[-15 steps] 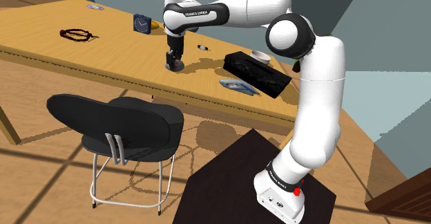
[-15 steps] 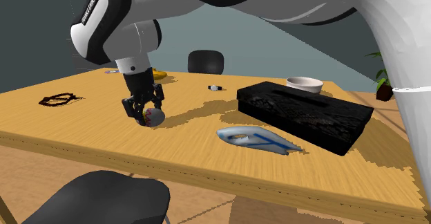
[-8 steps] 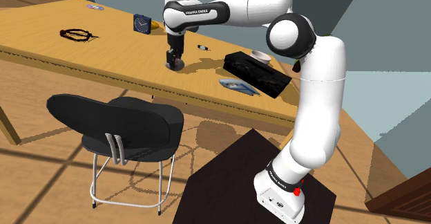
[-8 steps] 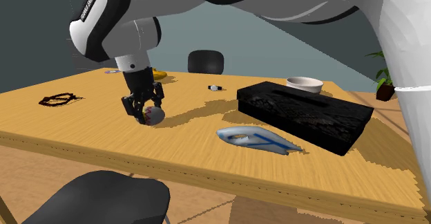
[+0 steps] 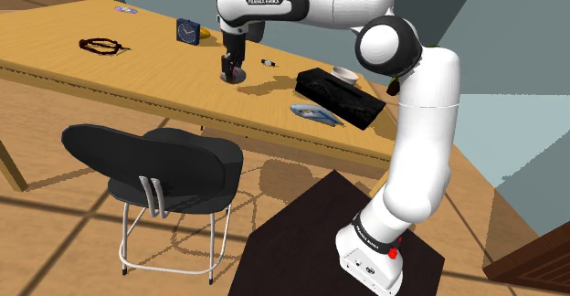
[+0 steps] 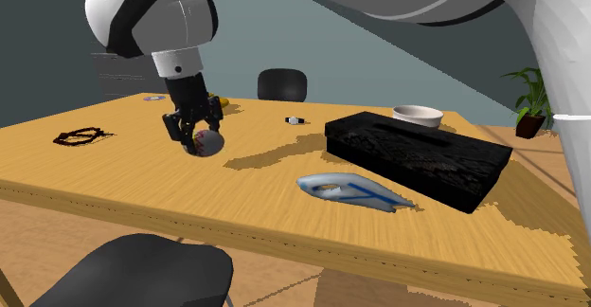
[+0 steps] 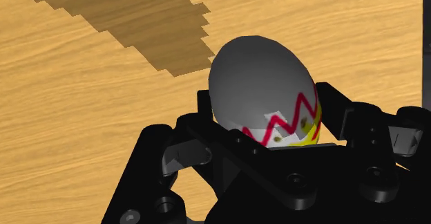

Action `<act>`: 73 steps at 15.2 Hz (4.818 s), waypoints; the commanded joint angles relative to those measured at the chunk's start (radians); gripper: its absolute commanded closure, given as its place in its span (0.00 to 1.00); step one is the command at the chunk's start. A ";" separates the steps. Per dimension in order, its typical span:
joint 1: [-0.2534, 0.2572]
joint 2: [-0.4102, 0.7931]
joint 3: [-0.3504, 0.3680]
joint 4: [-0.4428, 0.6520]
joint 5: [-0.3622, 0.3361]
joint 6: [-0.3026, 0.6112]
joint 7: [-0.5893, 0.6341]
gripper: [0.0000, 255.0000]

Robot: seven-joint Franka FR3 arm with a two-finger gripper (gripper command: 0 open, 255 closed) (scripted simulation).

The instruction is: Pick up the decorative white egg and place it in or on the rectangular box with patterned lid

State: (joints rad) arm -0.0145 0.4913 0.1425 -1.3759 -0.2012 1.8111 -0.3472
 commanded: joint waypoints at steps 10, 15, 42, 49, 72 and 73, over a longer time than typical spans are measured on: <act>0.008 -0.001 0.002 0.145 0.005 -0.145 -0.020 1.00; 0.014 0.011 0.001 0.232 0.004 -0.218 -0.030 1.00; -0.287 -0.406 -0.146 -0.300 0.062 -0.042 -0.444 1.00; -0.372 -0.443 -0.220 -0.351 0.068 -0.007 -0.601 1.00; -0.503 -0.393 -0.334 -0.469 0.088 0.190 -0.829 1.00; -0.503 -0.390 -0.334 -0.478 0.087 0.202 -0.828 1.00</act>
State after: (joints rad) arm -0.5184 0.0989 -0.1920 -1.8419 -0.1135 1.9993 -1.1775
